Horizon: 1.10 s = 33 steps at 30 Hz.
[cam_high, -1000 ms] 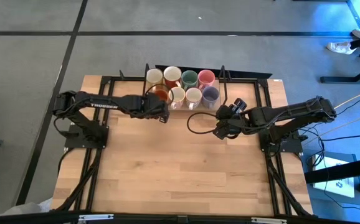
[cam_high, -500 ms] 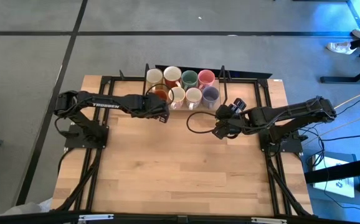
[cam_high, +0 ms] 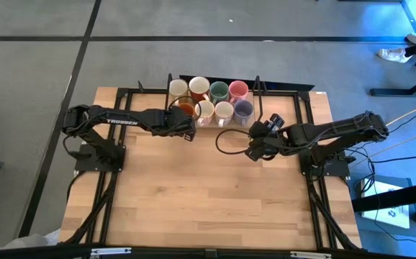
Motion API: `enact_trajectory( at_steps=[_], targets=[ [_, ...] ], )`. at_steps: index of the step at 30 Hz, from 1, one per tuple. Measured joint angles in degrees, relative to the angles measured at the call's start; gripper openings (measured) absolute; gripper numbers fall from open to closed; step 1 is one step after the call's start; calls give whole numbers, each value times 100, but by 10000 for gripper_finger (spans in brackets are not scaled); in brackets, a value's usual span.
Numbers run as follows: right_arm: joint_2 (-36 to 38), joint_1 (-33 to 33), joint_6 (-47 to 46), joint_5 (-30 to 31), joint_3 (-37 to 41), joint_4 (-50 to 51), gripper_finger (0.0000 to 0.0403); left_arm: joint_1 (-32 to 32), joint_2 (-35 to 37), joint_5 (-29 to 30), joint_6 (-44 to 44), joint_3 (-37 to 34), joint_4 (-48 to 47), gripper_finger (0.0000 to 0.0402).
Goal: Place coffee mugs
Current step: Put the orange mug on the shelf, then return to Home Position
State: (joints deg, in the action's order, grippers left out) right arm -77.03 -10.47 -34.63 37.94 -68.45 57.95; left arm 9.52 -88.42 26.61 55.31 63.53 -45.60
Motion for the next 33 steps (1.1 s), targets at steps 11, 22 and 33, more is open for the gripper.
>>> enact_trajectory(
  at_steps=[11,22,33],
  targets=[
    [1,-1,0,-1,0,2,214,-64,562,-459,-371,1,-114,104],
    [2,1,128,-56,-1,-170,214,-118,1871,-757,-1815,2,38,102],
    [937,301,2160,-1939,842,-2998,119,-330,2772,-2723,-4123,2,1431,22]
  ],
)
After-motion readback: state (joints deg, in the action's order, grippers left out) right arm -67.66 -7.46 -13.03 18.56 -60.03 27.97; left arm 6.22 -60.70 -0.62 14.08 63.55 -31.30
